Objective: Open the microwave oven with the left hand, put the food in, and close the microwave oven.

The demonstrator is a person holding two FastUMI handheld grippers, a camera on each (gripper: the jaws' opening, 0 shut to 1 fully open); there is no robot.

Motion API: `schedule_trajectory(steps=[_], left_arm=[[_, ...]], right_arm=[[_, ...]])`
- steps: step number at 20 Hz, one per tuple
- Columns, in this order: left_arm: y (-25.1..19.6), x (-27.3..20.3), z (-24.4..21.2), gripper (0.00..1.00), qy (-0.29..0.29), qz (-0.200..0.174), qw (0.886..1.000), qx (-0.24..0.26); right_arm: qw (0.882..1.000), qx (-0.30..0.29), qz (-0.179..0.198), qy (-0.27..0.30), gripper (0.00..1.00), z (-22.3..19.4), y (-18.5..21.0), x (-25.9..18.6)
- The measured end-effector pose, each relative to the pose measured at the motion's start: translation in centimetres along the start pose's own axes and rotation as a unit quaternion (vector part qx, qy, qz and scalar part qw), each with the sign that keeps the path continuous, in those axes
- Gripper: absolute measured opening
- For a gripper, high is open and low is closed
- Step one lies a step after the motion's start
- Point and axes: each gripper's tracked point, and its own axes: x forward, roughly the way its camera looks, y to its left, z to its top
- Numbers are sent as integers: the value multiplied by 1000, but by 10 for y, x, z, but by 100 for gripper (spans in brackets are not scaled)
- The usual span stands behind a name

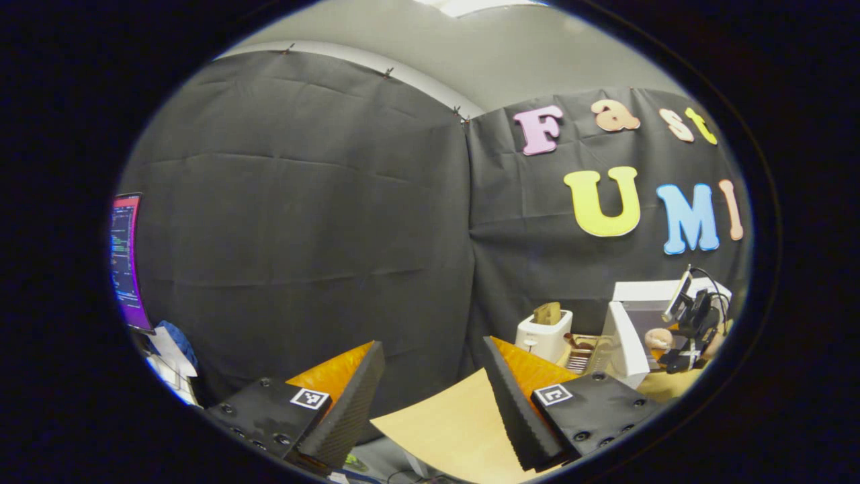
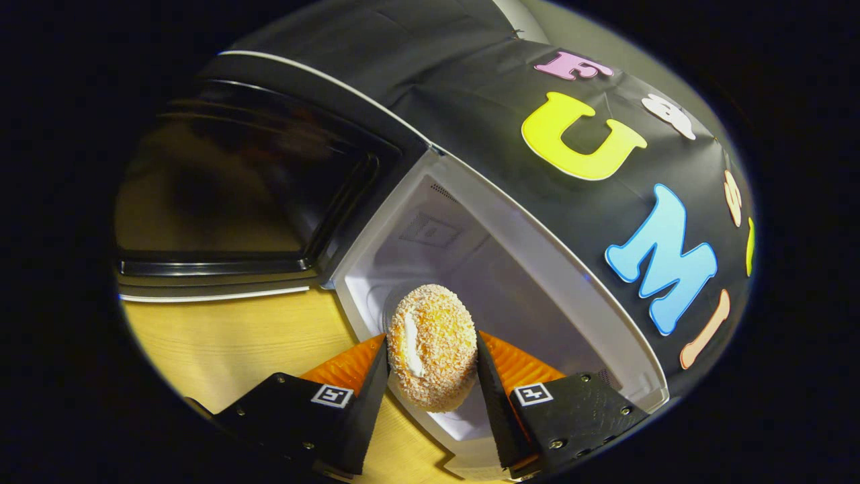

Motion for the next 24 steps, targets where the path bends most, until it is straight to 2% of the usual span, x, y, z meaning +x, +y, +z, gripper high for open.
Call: schedule_trajectory(steps=[1, 4, 6, 11, 13, 17, 22, 23, 24], left_arm=[[-1, 3, -2, 96, 4, -3, 1000, 2], [-13, 12, -10, 94, 11, -22, 1000, 8], [-21, 17, -10, 96, 10, -35, 999, 15], [-41, 26, -16, 97, 13, -65, 997, 24], [-51, 26, -14, 97, 8, -77, 997, 22], [-73, 35, -26, 95, 5, -103, 995, 9], [-104, 49, -51, 95, 13, -140, 990, -3], [-110, 50, -58, 96, 17, -147, 989, -1], [-116, 53, -65, 96, 22, -153, 988, 1]], right_arm=[[1000, -2, -1, 1, 72, -2, 1, 6], [1000, 0, -6, 1, 72, -6, 3, 22], [1000, -2, -10, 2, 72, -7, 4, 32], [1000, -2, -17, 17, 77, -19, 3, 41], [1000, -1, -23, 7, 86, -10, -5, 30], [999, 29, -21, -14, 86, 14, -14, -9], [989, 125, -28, -69, 86, 66, -35, -71], [986, 142, -34, -80, 90, 74, -43, -80], [982, 162, -36, -89, 99, 84, -49, -96]])
